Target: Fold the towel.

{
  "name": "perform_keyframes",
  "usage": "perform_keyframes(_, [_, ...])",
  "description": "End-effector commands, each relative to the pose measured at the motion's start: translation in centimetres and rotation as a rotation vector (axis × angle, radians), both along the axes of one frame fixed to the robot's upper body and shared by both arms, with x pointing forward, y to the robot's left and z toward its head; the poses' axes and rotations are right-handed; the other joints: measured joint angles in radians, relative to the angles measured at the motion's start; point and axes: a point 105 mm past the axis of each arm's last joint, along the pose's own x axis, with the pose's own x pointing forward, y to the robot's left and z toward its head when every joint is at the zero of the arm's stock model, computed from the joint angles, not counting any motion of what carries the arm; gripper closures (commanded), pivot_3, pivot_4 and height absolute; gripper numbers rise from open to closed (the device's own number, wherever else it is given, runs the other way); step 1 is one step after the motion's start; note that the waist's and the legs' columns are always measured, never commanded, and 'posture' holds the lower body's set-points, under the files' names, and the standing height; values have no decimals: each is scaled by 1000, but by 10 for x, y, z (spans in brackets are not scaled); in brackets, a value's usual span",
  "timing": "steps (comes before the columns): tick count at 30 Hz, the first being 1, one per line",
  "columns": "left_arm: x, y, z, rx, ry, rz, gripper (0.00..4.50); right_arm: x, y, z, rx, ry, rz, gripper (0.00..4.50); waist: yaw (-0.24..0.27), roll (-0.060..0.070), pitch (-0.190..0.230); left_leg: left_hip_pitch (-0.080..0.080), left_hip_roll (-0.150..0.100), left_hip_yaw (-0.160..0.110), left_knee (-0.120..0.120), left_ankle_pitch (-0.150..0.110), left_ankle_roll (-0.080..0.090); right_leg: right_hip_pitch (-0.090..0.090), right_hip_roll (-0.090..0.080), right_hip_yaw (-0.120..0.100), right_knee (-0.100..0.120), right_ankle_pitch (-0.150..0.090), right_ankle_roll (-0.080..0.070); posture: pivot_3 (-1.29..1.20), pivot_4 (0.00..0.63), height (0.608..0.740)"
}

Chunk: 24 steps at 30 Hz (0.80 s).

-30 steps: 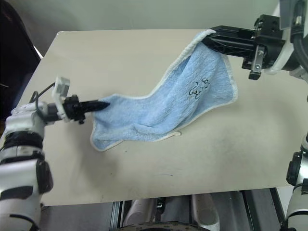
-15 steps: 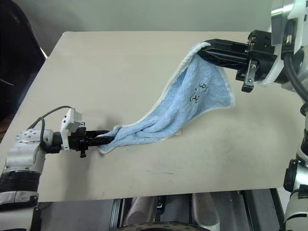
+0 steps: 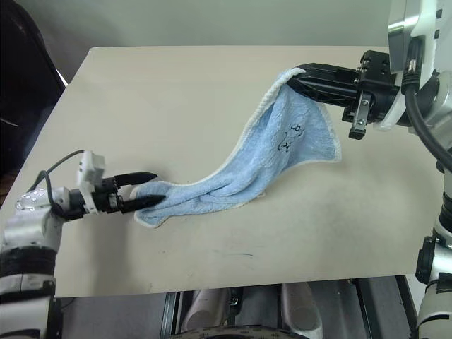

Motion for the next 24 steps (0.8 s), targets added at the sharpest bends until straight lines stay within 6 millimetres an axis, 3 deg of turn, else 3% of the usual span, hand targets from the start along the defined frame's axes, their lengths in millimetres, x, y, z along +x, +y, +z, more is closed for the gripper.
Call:
perform_keyframes(1, [-3, -2, 16, -106, 52, -22, 28, -6, 1, 9, 11, -54, 3, 4500, 0, 0, 0, 0, 0, 0, 0, 0, 0, 0, 0, 0, 0, 0, 0, 0, 150, 703])
perform_keyframes(9, [-17, -14, 0, -60, 239, -72, 28, -4, -1, 6, -2, -50, -16, 4500, 0, 0, 0, 0, 0, 0, 0, -1, -1, 0, 0, 0, -1, 0, 0, 0, 150, 703])
perform_keyframes(24, [-9, -9, 16, -82, 332, 56, 28, -3, -3, 3, -18, -50, -30, 4500, 0, 0, 0, 0, 0, 0, -1, 0, -2, 0, 0, 0, -1, 0, 0, 0, 150, 703])
